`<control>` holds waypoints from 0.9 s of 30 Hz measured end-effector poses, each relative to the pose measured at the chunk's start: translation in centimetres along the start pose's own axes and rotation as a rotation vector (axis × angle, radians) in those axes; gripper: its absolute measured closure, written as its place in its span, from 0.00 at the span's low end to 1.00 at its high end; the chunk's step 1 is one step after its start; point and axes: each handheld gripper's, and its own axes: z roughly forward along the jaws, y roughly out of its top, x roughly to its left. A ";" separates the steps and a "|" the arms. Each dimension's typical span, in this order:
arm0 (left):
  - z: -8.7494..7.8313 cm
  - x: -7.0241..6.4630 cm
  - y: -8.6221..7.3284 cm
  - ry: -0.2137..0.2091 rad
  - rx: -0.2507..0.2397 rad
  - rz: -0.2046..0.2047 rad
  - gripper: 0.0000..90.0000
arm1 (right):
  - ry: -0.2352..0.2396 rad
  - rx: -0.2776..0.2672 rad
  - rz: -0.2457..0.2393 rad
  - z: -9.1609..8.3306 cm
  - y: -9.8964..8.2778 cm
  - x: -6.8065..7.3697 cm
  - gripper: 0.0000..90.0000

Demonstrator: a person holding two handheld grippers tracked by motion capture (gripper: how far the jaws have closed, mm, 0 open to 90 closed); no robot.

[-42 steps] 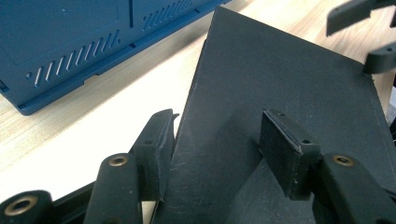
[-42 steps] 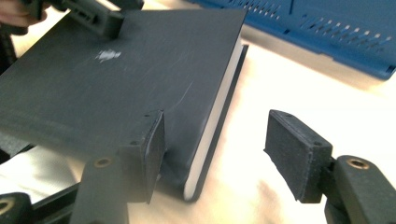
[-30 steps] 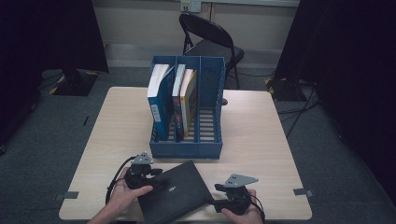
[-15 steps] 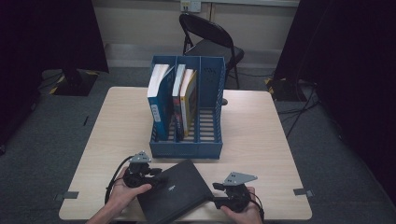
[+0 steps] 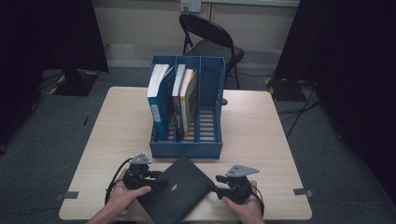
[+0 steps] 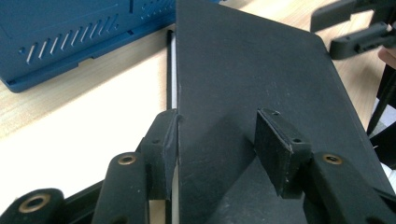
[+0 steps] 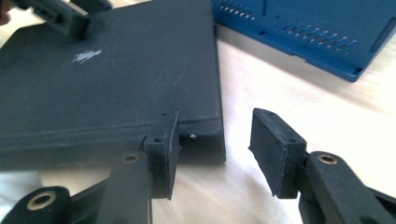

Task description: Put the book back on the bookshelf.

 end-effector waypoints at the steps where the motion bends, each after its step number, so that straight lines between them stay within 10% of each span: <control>1: -0.1 -0.1 0.0 0.004 0.005 0.002 0.56 | -0.002 -0.001 0.004 0.1 0.1 -0.1 0.58; 20: -0.6 -1.5 -0.9 -0.029 0.044 0.037 0.58 | -0.102 -0.026 0.035 1.7 1.9 -2.2 0.60; 27: 0.7 -0.3 0.0 -0.032 0.019 -0.029 0.46 | -0.088 -0.013 0.029 1.3 1.4 -1.2 0.59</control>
